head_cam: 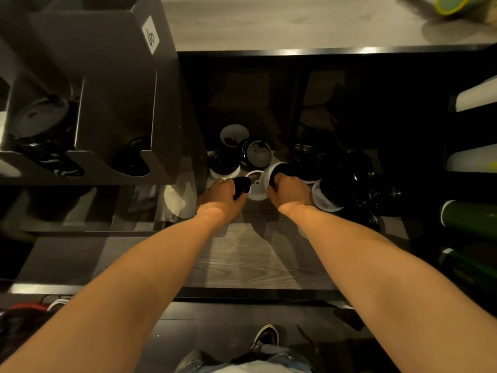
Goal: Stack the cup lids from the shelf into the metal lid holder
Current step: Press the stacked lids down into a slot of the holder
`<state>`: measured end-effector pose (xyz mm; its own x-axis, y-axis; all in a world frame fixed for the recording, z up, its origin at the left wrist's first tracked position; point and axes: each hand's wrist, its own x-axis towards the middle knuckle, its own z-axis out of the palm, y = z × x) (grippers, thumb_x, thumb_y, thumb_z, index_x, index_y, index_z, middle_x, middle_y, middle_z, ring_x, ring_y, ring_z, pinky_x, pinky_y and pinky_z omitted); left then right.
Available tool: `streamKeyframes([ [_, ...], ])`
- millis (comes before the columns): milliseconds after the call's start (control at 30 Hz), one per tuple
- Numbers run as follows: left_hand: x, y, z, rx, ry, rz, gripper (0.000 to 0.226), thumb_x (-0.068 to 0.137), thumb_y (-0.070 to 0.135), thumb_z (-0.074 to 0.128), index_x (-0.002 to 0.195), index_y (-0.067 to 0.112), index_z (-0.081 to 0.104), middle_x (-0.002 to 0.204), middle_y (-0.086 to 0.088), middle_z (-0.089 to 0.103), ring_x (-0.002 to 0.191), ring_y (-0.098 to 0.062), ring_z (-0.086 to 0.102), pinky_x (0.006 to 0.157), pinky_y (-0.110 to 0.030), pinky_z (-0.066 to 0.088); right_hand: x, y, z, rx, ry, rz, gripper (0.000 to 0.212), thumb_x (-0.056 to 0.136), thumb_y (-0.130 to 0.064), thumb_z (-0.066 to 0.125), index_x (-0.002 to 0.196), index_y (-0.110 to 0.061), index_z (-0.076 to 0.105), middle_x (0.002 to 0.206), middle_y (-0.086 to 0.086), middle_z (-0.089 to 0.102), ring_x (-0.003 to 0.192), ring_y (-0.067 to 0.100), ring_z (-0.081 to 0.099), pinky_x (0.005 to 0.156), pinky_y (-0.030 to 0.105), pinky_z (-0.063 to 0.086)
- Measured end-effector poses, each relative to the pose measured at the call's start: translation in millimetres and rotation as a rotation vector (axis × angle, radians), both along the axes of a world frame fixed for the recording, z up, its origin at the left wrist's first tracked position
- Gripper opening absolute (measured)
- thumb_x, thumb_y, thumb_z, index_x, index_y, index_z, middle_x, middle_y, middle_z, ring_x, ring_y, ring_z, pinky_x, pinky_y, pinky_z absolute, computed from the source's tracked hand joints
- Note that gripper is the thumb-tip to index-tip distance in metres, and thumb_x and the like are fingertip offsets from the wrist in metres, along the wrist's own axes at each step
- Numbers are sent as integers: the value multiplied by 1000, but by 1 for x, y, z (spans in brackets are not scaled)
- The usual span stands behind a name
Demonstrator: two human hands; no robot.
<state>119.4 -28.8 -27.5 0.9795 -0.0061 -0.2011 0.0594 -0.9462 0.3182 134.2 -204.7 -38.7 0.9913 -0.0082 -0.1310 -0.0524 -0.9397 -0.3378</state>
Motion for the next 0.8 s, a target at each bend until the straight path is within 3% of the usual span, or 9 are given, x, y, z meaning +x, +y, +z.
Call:
streamKeyframes([
  [133,3,1,7,-67,-17,-13,31,93,48,58,88,21,44,104,-4,57,89,-27,57,70,-33,43,6,-2,16,-62,88,86,30,100,-36,51,112,-13,65,108,11,68,100,32,64,70,32,44],
  [267,6,0,13,-81,-22,-11,31,94,49,57,88,21,46,103,-2,54,85,-25,53,70,-32,41,14,-7,26,-7,189,103,29,98,-43,52,86,-19,64,97,8,68,89,28,63,69,32,45],
  [333,8,-1,17,-85,-23,-4,31,94,49,57,88,21,47,101,-1,53,85,-25,53,70,-32,41,16,-10,29,50,212,91,33,98,-45,53,88,-18,67,92,7,68,88,26,64,71,32,49],
  [500,10,-2,21,-132,-30,14,30,93,49,59,84,22,49,98,-1,55,84,-24,56,70,-31,44,14,-12,30,178,201,27,28,97,-45,56,90,-21,67,92,6,67,91,26,63,77,34,52],
  [633,9,-2,23,-160,-37,21,32,93,48,59,87,18,51,97,-3,55,84,-25,55,68,-30,40,9,-11,34,213,150,-35,25,93,-38,60,72,-24,57,90,8,66,89,30,65,72,32,51],
  [800,8,-5,27,-207,-49,13,32,93,50,57,80,22,47,83,-1,55,81,-28,58,69,-35,47,1,-13,43,197,117,-43,9,87,-32,61,87,-23,60,96,8,65,91,30,63,74,35,55],
])
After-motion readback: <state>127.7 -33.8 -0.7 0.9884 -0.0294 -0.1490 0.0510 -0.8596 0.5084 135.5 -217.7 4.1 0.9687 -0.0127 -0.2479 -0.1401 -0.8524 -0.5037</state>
